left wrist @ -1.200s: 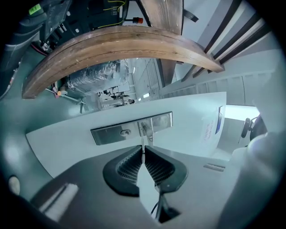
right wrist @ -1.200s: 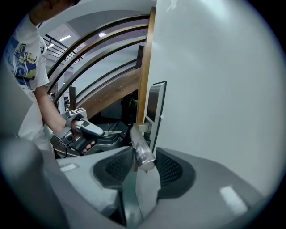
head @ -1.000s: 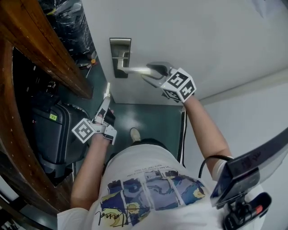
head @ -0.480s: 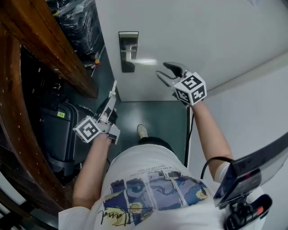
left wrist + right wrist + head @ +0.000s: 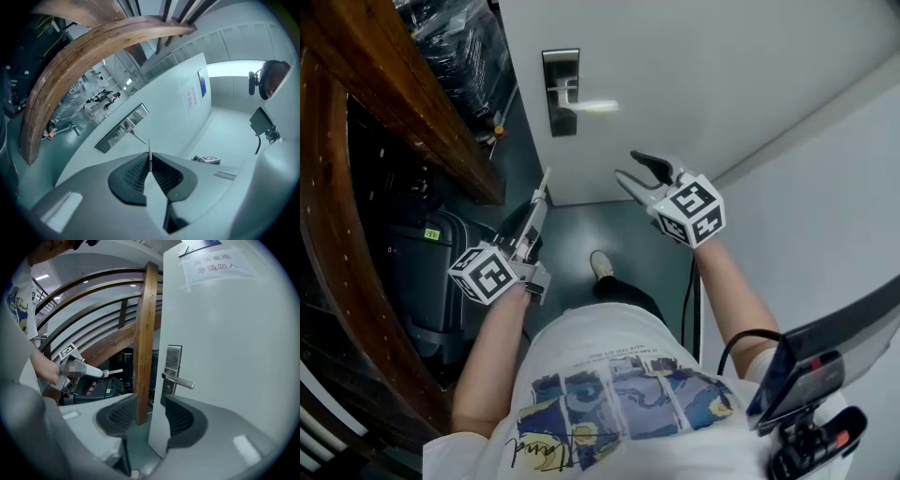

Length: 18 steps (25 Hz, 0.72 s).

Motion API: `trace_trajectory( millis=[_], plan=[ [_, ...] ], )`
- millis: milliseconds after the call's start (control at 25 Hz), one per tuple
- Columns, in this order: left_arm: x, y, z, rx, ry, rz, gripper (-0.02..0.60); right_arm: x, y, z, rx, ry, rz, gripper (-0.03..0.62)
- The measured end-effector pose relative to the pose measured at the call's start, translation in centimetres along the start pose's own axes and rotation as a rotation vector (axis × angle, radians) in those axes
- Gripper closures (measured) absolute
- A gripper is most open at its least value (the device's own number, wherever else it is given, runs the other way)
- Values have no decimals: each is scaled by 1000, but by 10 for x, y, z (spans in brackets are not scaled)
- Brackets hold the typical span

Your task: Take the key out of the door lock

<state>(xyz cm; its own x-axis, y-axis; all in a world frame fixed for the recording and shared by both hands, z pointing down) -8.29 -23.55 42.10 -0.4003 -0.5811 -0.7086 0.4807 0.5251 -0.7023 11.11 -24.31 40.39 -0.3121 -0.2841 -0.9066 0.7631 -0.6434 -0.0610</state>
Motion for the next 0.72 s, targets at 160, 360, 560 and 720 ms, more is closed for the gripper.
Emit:
trace_trajectory(
  millis=[160, 360, 560, 720],
  plan=[
    [-5, 12, -17, 10, -60, 104, 560, 0, -34, -13, -9, 20, 22, 416],
    [-6, 25, -36, 26, -110, 248, 560, 1, -63, -31, -35, 62, 68, 418],
    [-10, 41, -46, -11, -167, 296, 560, 2, -84, -49, -60, 79, 92, 444],
    [-12, 51, -49, -28, -198, 339, 560, -1, -96, -59, -67, 81, 92, 477]
  ],
)
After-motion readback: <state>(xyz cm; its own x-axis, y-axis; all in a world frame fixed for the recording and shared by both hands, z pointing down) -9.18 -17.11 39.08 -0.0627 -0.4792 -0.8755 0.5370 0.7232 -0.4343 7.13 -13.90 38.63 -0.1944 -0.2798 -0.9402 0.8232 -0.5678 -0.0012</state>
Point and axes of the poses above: the fingertips, and each gripper's own axes: z forward along the fingers, y to its right, x out of its top, the point moved 2 cm from there along -z, backward along the fingers, and after that the axes turned 4 degrees about x, right-handed, at the moved point
